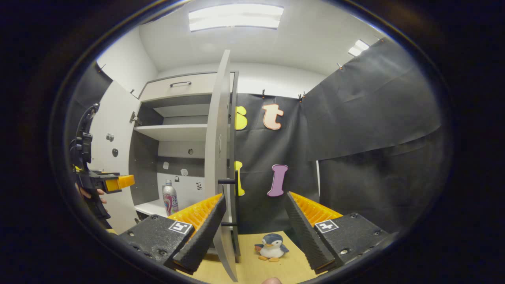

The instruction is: Grasp the bottle in the cabinet with the left hand and place it on the coaster, then close the right door with the right hand and the left door with the left hand.

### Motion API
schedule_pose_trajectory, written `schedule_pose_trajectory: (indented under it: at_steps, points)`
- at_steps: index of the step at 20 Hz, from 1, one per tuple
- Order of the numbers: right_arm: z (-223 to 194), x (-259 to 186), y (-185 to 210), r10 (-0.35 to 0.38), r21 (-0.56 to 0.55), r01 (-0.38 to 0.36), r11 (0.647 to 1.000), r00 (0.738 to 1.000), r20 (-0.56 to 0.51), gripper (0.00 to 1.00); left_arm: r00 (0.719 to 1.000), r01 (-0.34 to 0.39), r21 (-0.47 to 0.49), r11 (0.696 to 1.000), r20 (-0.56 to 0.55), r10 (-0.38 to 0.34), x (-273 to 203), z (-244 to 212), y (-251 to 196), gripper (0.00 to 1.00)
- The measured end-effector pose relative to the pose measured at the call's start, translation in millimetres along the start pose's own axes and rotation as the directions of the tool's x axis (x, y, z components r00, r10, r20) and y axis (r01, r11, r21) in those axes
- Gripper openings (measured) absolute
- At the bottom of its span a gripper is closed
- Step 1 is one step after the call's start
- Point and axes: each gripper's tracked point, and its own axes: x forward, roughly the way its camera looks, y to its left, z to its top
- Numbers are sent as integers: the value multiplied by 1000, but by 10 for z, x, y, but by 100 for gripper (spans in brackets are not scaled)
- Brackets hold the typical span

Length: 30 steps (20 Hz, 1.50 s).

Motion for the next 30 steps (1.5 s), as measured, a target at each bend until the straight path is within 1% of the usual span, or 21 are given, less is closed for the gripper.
schedule_pose_trajectory:
  at_steps: [5, 13, 14, 15, 18, 19, 20, 21, 22, 23, 24, 26, 27, 28, 29, 30]
  points:
    - [24, -24, -8, -1, 1, 1, 1000, 1000, 2, 98, 1000, -5, 6, 1000, -6, 5, 20, -30, 6, 100]
    - [26, -91, -49, -16, -1, 16, 1000, 1000, 3, 98, 999, 29, 8, 1000, -21, -28, 124, -75, -113, 100]
    - [28, -105, -41, -17, 0, 17, 1000, 1000, 4, 98, 999, 32, 8, 999, -21, -31, 160, -83, -123, 96]
    - [33, -107, -58, -20, 1, 20, 1000, 1000, 4, 98, 999, 30, 11, 999, -25, -30, 180, -101, -118, 100]
    - [19, -117, -84, -24, 12, 23, 1000, 1000, 6, 98, 999, 25, 23, 999, -31, -24, 255, -140, -108, 100]
    - [16, -115, -83, -24, 18, 24, 1000, 1000, 2, 98, 999, 23, 28, 999, -33, -22, 277, -152, -102, 96]
    - [3, -102, -77, -20, 26, 20, 999, 1000, -2, 98, 999, 20, 32, 999, -33, -19, 305, -164, -84, 100]
    - [-6, -95, -70, -15, 33, 15, 999, 1000, -7, 98, 999, 17, 36, 999, -41, -16, 328, -184, -74, 100]
    - [-14, -82, -73, -13, 35, 13, 999, 1000, -12, 98, 999, 16, 38, 999, -40, -14, 339, -198, -62, 96]
    - [-15, -64, -63, -8, 37, 9, 999, 1000, -14, 98, 999, 17, 39, 999, -40, -16, 366, -211, -65, 96]
    - [-24, -49, -63, -11, 36, 11, 999, 1000, -19, 98, 999, 20, 38, 999, -39, -19, 393, -225, -64, 100]
    - [-44, -18, -26, -10, 29, 10, 1000, 1000, -21, 96, 998, 26, 36, 999, -53, -24, 502, -294, -57, 100]
    - [-45, -15, 2, -10, 24, 10, 1000, 1000, -19, 98, 998, 30, 33, 999, -55, -28, 572, -327, -69, 96]
    - [-37, -10, 16, -11, 21, 12, 1000, 1000, -16, 98, 997, 34, 33, 999, -69, -32, 650, -382, -76, 100]
    - [-52, -39, 21, -14, 18, 14, 1000, 1000, -17, 98, 997, 39, 31, 999, -75, -36, 746, -436, -82, 100]
    - [-51, -41, 24, -16, 15, 16, 1000, 1000, -17, 98, 995, 43, 33, 999, -90, -40, 850, -508, -96, 96]
